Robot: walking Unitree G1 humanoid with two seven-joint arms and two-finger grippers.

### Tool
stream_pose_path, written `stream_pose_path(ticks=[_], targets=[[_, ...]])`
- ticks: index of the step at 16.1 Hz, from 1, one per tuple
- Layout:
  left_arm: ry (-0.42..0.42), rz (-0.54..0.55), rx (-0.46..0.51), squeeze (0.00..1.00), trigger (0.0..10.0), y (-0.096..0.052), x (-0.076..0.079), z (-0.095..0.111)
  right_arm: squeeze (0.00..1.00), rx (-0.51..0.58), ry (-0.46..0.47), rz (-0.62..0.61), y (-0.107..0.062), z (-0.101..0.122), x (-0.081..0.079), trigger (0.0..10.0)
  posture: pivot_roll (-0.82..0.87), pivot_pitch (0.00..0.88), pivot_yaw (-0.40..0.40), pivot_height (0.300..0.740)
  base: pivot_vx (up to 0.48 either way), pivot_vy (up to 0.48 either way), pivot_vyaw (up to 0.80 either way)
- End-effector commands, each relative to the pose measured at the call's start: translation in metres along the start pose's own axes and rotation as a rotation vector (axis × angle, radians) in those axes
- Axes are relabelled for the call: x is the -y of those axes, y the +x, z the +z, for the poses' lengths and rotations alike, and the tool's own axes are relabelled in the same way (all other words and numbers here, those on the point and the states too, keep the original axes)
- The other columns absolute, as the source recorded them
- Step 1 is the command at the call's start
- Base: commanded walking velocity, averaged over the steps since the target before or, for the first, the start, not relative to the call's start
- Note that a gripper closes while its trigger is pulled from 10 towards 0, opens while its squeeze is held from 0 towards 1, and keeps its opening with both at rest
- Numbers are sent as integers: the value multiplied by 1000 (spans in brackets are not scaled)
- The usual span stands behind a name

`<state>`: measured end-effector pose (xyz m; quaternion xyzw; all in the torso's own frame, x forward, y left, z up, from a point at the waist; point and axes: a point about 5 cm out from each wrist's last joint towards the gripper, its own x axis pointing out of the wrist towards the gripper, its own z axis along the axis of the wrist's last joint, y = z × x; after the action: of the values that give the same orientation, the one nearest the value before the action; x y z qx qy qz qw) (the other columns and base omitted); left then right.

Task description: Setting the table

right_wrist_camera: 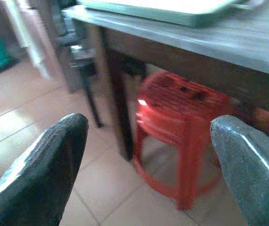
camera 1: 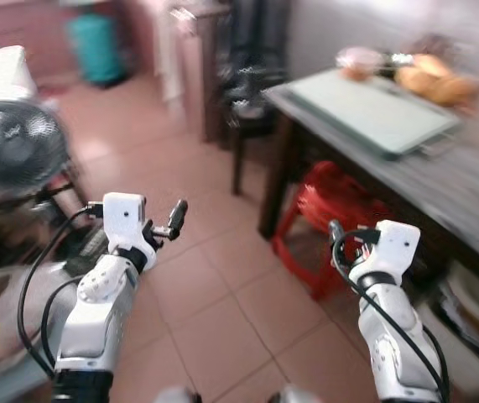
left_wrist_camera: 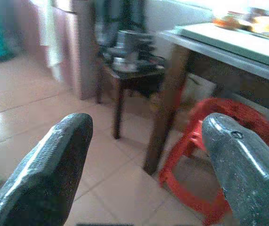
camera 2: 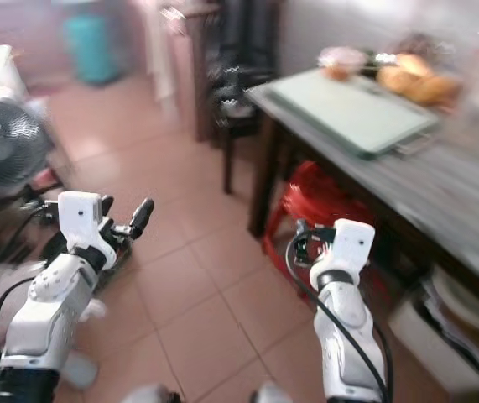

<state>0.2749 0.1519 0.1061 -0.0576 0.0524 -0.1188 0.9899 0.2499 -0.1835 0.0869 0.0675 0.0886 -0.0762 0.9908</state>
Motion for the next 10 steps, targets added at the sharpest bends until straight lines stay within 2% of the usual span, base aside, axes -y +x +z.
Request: stream_pose_path(ticks=[1,6,10], targets=[[15,-21,17,0,10000,5,6,4,0,3,-3,-13,1,1,5,10000,-3,0,11,740,0,0,-800],[19,-10,33,0,10000,7,5,5,0,1,-7,-14,3,1,5,10000,0,0,5,740,0,0,-800],[22,-16,36,0,10000,7,5,5,0,2,-6,-15,3,1,5,10000,-2,0,6,740,0,438,-800]])
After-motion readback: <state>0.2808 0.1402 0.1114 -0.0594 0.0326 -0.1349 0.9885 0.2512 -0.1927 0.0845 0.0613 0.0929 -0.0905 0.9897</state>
